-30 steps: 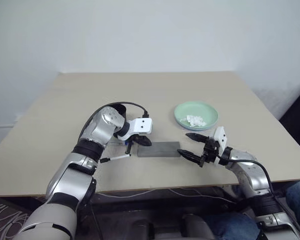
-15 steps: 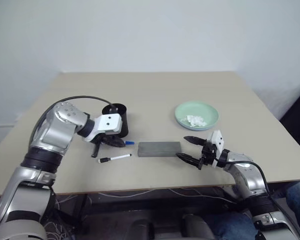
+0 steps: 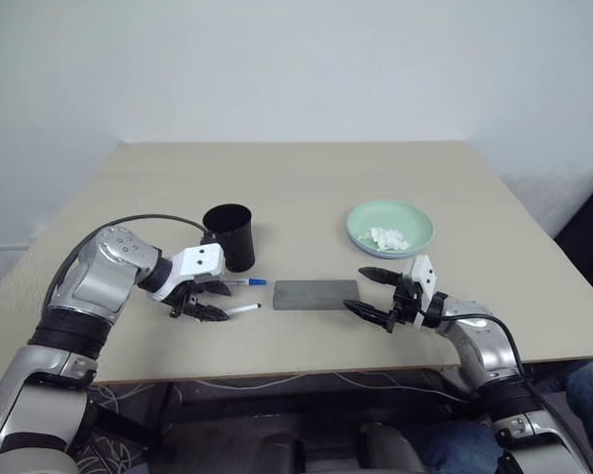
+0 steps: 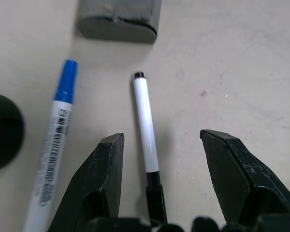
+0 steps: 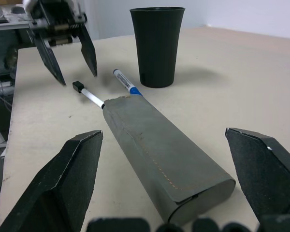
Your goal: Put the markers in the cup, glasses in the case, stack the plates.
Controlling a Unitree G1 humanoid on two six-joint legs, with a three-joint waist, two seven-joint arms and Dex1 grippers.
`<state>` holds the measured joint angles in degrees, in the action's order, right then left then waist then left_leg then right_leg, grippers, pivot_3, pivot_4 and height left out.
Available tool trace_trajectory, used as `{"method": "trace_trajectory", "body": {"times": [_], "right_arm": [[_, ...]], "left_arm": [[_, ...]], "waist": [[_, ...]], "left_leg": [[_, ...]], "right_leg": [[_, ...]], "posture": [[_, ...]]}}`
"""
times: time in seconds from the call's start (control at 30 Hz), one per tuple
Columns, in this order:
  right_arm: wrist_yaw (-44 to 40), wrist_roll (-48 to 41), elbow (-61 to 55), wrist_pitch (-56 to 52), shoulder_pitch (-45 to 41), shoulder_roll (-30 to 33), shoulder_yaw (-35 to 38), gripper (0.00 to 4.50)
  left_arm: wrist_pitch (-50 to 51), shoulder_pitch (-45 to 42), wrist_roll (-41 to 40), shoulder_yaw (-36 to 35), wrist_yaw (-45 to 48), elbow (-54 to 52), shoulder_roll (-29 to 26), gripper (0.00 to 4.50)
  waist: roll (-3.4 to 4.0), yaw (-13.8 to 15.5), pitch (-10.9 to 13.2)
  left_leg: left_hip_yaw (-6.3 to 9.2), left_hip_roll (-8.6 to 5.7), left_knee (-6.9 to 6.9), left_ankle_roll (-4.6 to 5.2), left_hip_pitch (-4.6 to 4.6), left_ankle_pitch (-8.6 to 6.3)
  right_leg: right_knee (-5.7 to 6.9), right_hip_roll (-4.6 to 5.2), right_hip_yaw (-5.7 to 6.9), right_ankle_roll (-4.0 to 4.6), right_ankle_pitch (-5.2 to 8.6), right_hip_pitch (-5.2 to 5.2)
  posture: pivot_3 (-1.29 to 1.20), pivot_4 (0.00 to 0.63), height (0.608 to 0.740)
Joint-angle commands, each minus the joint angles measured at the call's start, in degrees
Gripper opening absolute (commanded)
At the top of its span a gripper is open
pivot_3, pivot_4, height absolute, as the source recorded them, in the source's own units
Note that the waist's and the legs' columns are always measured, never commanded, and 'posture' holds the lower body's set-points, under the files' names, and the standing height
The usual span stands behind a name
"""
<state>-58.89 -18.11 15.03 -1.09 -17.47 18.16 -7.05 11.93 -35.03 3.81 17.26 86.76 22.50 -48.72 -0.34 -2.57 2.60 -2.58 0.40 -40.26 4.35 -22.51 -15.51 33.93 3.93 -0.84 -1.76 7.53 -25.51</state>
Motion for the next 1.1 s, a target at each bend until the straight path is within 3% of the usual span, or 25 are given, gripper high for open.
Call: {"method": "trace_trajectory", "body": {"times": [0.03,0.33,0.43,0.67,0.87,1.1], "right_arm": [[0.7,-0.4,-2.0,1.3,0.3,-0.4,1.0,4.41],[2.4,-0.3,-4.1,0.9,1.9,-0.2,1.3,4.41],[2.7,-0.4,-4.4,0.7,1.9,-0.1,1.2,4.41],[3.0,-0.4,-4.7,0.5,1.8,-0.1,1.2,4.41],[2.7,-0.4,-4.9,0.1,1.6,0.0,1.0,4.41],[2.5,-0.5,-5.3,-0.4,1.5,0.3,1.0,4.41]], "left_arm": [[-0.9,-1.8,1.3,0.9,-1.7,1.9,1.4,2.69],[-4.0,-2.9,5.1,3.6,-4.1,6.6,3.9,2.69],[-5.2,-3.0,5.8,3.7,-4.5,7.2,3.9,2.22],[-5.8,-2.8,4.6,2.4,-4.8,7.0,3.5,0.01],[-2.3,-2.7,-1.6,-1.9,-3.2,3.6,3.7,0.01],[13.4,-5.8,-19.1,-14.5,-2.7,-4.8,6.3,0.01]], "waist": [[0.00,0.0,0.0],[0.01,0.0,0.0],[0.05,0.0,0.0],[0.08,0.0,0.0],[0.06,0.0,0.0],[0.03,0.0,0.0]], "left_leg": [[0.01,0.00,0.00,0.00,0.00,0.00],[-0.01,0.00,0.00,-0.02,0.03,0.00],[0.01,0.00,0.00,-0.06,0.06,-0.02],[-0.01,0.03,0.00,-0.25,0.09,-0.08],[-0.01,0.05,0.00,-0.12,0.00,-0.01],[-0.01,0.05,0.00,-0.03,-0.06,0.03]], "right_leg": [[0.00,0.00,0.00,0.00,0.00,0.00],[0.02,0.01,-0.01,0.02,-0.02,0.01],[0.05,0.02,0.00,0.04,-0.02,0.02],[0.09,0.03,0.00,0.12,-0.08,0.03],[0.06,0.01,0.01,0.11,-0.07,-0.05],[-0.03,0.01,0.03,0.09,-0.06,-0.04]], "posture": [[0.00,0.000,0.721],[0.00,0.000,0.721],[0.00,0.000,0.721],[0.00,0.000,0.721],[0.00,0.000,0.721],[0.00,0.000,0.721]]}}
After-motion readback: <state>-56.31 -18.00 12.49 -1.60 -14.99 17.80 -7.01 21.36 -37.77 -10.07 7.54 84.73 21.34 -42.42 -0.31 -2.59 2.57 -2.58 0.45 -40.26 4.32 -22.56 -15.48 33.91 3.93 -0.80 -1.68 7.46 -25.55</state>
